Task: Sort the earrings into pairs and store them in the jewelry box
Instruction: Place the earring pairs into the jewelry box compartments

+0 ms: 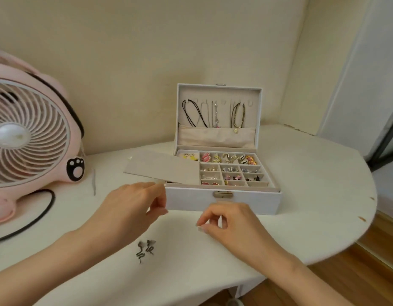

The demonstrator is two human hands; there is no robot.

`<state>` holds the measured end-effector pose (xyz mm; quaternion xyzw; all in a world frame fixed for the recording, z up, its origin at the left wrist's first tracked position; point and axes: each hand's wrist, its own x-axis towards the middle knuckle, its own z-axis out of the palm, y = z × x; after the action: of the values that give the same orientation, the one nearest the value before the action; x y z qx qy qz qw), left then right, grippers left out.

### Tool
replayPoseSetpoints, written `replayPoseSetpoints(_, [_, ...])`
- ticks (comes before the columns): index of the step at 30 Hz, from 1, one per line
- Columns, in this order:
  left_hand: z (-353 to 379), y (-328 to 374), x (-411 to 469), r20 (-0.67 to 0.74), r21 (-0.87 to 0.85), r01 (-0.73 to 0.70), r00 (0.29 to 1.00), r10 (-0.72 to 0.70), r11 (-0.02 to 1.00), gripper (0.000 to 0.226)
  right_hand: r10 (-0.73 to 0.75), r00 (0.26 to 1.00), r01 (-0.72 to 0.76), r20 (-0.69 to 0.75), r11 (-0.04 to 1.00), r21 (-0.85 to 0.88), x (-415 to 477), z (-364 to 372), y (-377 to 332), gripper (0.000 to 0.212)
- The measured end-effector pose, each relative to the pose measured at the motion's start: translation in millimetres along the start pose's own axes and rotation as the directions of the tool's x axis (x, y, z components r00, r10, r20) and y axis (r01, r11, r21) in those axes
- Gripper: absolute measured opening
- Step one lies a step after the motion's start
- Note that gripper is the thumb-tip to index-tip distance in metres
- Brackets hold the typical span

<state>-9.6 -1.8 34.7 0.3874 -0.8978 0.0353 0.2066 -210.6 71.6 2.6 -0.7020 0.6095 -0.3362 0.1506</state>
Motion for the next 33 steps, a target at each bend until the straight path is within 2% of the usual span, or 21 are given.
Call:
replayPoseSetpoints(5, [-1, -23, -15, 0.291, 0.046, 0.077, 0.953, -0.087, 0.996, 0.019, -0.03, 0.995, 0.028, 0.099, 0.999, 0.016, 5, 35, -22, 0.014])
replayPoseSetpoints(10, [4, -26, -25, 0.393, 0.038, 0.08, 0.915, -0.089, 0.996, 0.016, -0.033, 0.989, 0.039, 0.147, 0.998, -0.042, 16, 58, -37, 0.023])
replayPoseSetpoints(18, [12, -23, -30, 0.351, 0.016, 0.08, 0.933, -0.08, 0.997, 0.02, -0.015, 0.995, 0.02, 0.103, 0.999, -0.048, 22, 65, -37, 0.013])
replayPoseSetpoints(25, [12, -9, -21, 0.275, -0.058, 0.054, 0.961, -0.036, 0.997, 0.013, 0.069, 0.998, -0.067, -0.01, 0.994, 0.089, 12, 43, -19, 0.01])
replayPoseSetpoints(33, [15, 37, 24, 0.151, -0.2, -0.08, 0.982, 0.111, 0.977, 0.011, 0.164, 0.969, -0.12, -0.185, 0.966, 0.227, 4, -18, 11, 0.01])
